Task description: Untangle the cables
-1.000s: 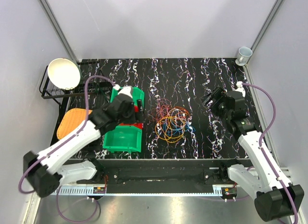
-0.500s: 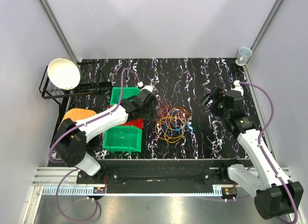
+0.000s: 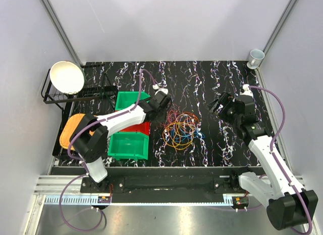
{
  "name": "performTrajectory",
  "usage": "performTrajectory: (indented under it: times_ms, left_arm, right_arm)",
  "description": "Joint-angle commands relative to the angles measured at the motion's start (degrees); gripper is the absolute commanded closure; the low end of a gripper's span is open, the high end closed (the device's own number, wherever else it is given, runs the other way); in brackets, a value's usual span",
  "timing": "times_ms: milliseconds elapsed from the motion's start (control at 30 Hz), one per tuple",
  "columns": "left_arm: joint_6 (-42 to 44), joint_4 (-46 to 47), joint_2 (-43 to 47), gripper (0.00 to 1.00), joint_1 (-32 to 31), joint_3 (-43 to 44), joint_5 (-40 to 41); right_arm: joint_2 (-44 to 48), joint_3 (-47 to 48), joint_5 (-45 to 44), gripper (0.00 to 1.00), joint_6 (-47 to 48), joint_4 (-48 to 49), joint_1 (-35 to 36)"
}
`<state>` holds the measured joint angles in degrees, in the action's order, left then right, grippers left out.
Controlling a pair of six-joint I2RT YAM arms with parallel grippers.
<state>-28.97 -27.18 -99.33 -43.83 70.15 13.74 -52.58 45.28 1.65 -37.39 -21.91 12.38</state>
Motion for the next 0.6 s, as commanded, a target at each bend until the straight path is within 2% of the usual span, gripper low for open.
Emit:
performTrajectory:
  times_ms: [0,33,67,267,567]
  left_arm:
    - [0.49,2.13,-0.08,0.72,-0.11,2.19,1.20]
    - [0.49,1.87,0.01,0.83,-0.11,2.01,1.38]
    - [0.58,1.87,0.10,1.00,-0.02,1.92,1.47]
    - [2.34,-1.02,3.43,1.00,-0.20,4.64,-1.43]
    - [6.03,-15.26,9.59,1.00,-0.11,23.88,-5.03]
  right_arm:
    - [0.19,0.34,0.72,0.10,0.91,1.87,0.54]
    - [0.19,0.25,0.46,0.10,0.74,1.87,0.54]
    - [0.11,0.25,0.46,0.10,0.56,1.87,0.54]
    - [0.45,1.04,0.46,0.10,-0.14,1.35,0.54]
    - [2.12,3.15,2.65,0.12,-1.81,-0.59,0.63]
